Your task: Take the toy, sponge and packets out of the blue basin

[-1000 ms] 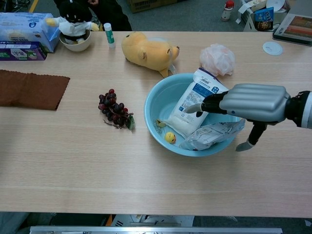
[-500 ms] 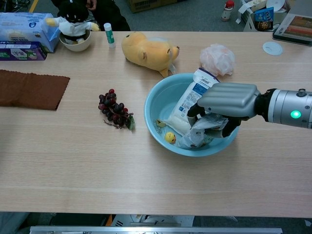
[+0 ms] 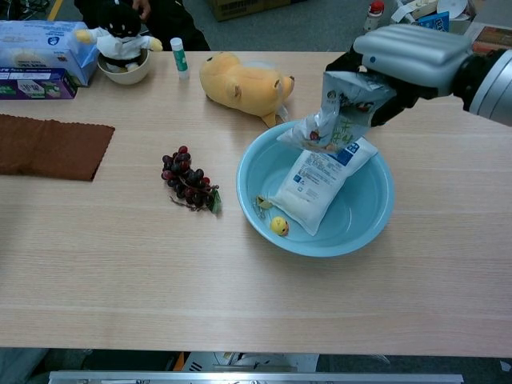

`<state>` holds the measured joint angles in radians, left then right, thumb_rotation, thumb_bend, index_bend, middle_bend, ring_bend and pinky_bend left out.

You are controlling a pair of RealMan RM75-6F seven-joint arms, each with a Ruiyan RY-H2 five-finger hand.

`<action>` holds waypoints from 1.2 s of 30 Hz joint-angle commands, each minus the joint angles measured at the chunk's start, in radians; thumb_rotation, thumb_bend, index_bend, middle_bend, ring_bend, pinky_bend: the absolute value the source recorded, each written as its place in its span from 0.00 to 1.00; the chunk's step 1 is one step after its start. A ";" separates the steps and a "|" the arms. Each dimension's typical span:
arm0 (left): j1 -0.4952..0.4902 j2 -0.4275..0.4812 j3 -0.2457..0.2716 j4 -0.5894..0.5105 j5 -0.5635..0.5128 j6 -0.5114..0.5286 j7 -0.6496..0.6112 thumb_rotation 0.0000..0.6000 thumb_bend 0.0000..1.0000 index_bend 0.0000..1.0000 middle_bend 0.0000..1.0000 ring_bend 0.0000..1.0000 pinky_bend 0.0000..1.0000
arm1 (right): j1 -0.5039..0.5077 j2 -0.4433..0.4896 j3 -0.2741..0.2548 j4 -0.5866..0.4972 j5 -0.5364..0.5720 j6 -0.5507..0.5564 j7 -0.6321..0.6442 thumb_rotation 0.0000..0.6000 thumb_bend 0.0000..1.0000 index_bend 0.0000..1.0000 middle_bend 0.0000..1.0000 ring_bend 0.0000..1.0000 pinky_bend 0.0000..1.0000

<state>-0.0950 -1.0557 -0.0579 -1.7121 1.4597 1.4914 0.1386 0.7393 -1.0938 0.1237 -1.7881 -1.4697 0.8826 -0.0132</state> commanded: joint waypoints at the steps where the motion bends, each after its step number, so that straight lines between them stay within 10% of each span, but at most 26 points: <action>1: -0.001 -0.001 -0.001 0.003 -0.001 -0.001 -0.003 1.00 0.33 0.25 0.21 0.22 0.25 | -0.003 0.026 0.050 0.019 0.072 0.030 -0.019 1.00 0.42 0.57 0.55 0.53 0.74; 18: 0.004 0.000 0.000 0.004 0.004 0.006 -0.010 1.00 0.33 0.25 0.21 0.22 0.25 | 0.119 -0.131 0.118 0.297 0.457 -0.090 -0.201 1.00 0.42 0.56 0.49 0.48 0.71; 27: 0.012 0.007 0.002 -0.007 0.002 0.014 -0.003 1.00 0.33 0.25 0.21 0.22 0.25 | 0.187 -0.214 0.104 0.371 0.595 -0.157 -0.272 1.00 0.31 0.04 0.18 0.17 0.42; 36: 0.013 0.007 0.001 -0.006 -0.002 0.011 -0.006 1.00 0.33 0.25 0.21 0.22 0.25 | 0.157 -0.165 0.088 0.268 0.480 -0.091 -0.251 1.00 0.14 0.00 0.07 0.07 0.30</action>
<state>-0.0820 -1.0488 -0.0568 -1.7184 1.4579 1.5027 0.1323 0.9107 -1.2866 0.2205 -1.4768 -0.9464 0.7742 -0.2751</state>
